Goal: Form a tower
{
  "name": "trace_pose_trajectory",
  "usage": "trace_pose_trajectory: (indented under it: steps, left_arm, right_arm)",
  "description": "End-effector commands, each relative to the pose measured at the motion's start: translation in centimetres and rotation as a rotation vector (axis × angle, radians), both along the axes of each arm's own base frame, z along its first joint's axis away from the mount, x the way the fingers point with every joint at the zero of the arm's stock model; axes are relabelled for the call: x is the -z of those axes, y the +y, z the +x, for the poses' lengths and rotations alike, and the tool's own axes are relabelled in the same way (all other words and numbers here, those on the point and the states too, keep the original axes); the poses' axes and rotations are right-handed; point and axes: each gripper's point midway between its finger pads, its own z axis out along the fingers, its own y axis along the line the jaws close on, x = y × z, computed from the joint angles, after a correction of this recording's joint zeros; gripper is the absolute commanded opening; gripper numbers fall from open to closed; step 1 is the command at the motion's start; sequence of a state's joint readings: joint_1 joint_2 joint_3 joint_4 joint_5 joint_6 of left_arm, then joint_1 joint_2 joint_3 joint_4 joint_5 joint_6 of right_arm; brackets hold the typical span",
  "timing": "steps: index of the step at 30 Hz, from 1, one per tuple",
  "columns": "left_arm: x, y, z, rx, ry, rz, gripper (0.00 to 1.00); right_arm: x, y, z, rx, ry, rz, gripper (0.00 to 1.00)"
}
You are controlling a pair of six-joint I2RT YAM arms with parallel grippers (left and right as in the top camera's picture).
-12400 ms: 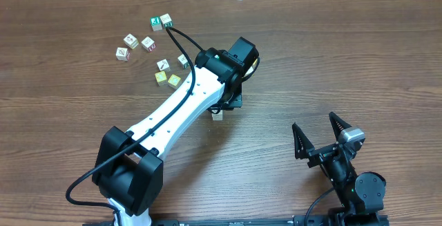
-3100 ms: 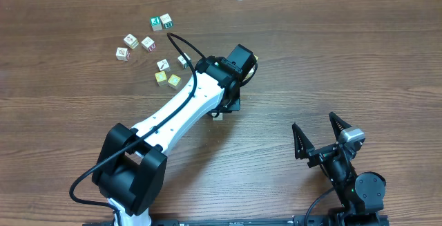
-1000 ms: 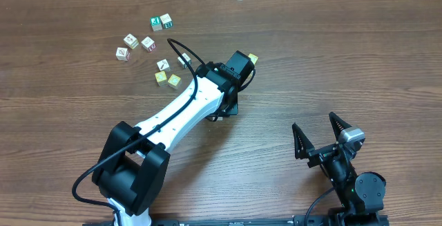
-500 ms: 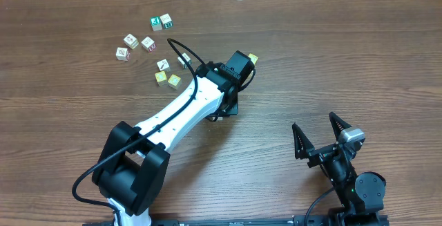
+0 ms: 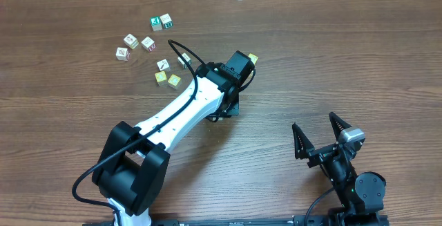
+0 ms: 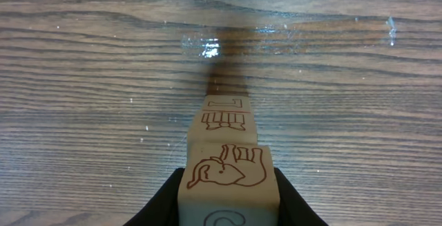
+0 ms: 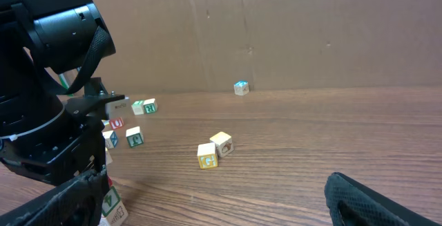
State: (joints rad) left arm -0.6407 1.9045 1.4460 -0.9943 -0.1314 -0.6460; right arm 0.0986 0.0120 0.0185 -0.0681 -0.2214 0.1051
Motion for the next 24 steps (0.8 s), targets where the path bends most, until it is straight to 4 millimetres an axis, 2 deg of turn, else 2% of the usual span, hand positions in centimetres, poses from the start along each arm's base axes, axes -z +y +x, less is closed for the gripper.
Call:
trace_pose_trajectory:
  steps: [1,7,11,24]
  left_arm:
    - [-0.22,0.12,-0.05,0.013,0.001,-0.008,0.29]
    - [-0.27,0.43,0.25,0.008,-0.012,0.006,0.29]
    - [-0.26,0.59,0.31,0.009,-0.011,0.008,0.23]
    - [-0.28,0.66,0.4,0.028,-0.014,0.014,0.22]
  right_arm:
    - [0.17,-0.1,0.03,0.004,-0.004,0.002,1.0]
    - [0.17,-0.1,0.03,0.004,-0.004,0.002,1.0]
    - [0.17,-0.1,0.03,0.004,-0.004,0.002,1.0]
    - [0.17,-0.1,0.03,0.004,-0.004,0.002,1.0]
